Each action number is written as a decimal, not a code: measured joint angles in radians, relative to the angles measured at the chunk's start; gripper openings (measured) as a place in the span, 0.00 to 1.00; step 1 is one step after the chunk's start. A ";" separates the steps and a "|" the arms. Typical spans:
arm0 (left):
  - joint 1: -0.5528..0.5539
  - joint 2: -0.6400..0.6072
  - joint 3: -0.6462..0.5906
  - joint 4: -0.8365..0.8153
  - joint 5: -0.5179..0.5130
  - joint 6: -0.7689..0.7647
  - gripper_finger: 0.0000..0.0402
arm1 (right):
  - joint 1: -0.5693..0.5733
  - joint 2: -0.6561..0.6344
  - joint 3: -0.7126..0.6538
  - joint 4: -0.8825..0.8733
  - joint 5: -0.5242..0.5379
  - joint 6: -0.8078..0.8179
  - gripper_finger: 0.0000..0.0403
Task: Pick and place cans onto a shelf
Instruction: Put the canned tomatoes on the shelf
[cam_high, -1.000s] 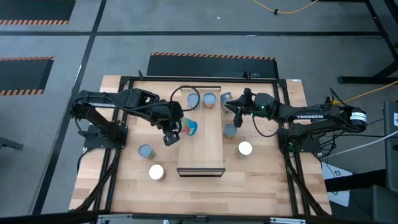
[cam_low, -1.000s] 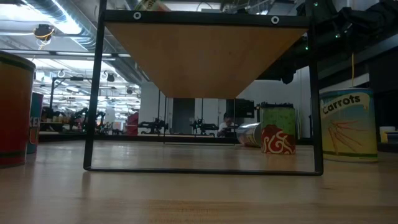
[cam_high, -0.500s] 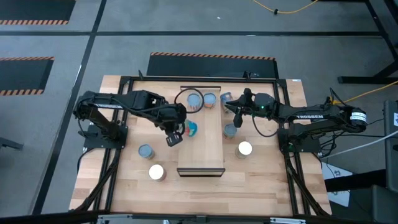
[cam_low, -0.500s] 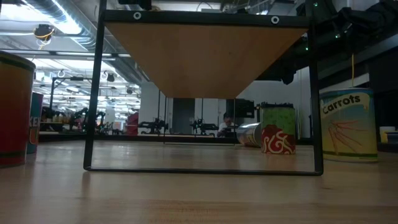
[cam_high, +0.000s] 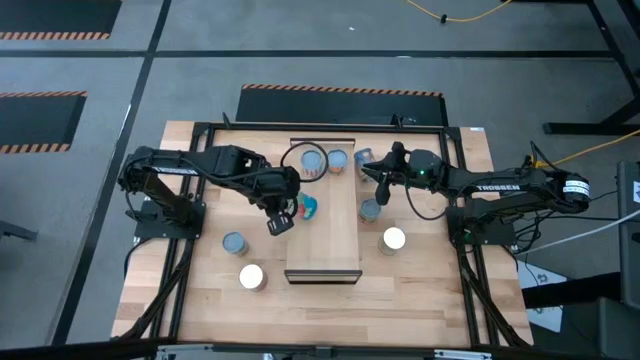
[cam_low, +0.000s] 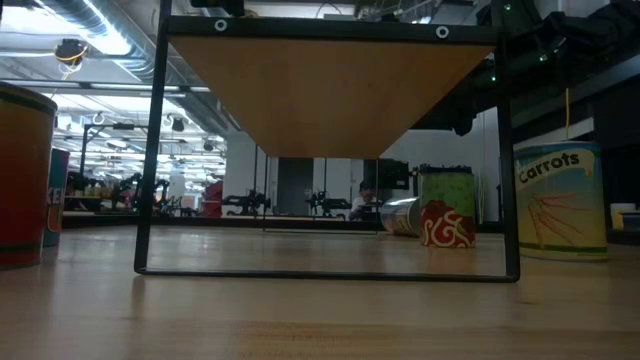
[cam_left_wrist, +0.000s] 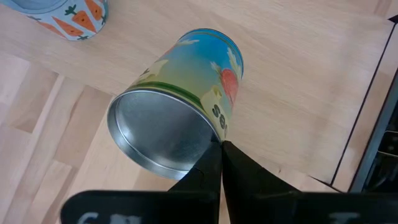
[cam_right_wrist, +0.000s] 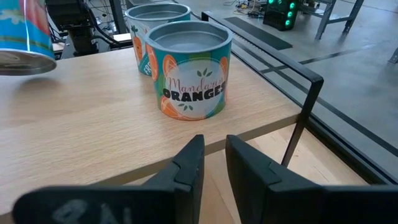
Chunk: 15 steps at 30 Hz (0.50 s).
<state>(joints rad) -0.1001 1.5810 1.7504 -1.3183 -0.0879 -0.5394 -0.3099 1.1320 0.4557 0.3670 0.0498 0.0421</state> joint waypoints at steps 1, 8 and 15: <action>0.000 0.000 0.000 0.000 0.000 0.000 0.00 | 0.000 0.000 0.000 0.000 0.000 0.001 0.18; 0.000 0.000 0.000 0.000 0.000 0.001 0.03 | 0.000 0.000 0.000 0.000 0.000 0.000 0.18; 0.000 0.000 0.000 0.000 0.000 0.001 0.06 | 0.000 0.000 0.000 0.000 0.000 0.000 0.18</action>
<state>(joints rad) -0.1001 1.5810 1.7504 -1.3182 -0.0879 -0.5388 -0.3099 1.1320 0.4557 0.3672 0.0498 0.0418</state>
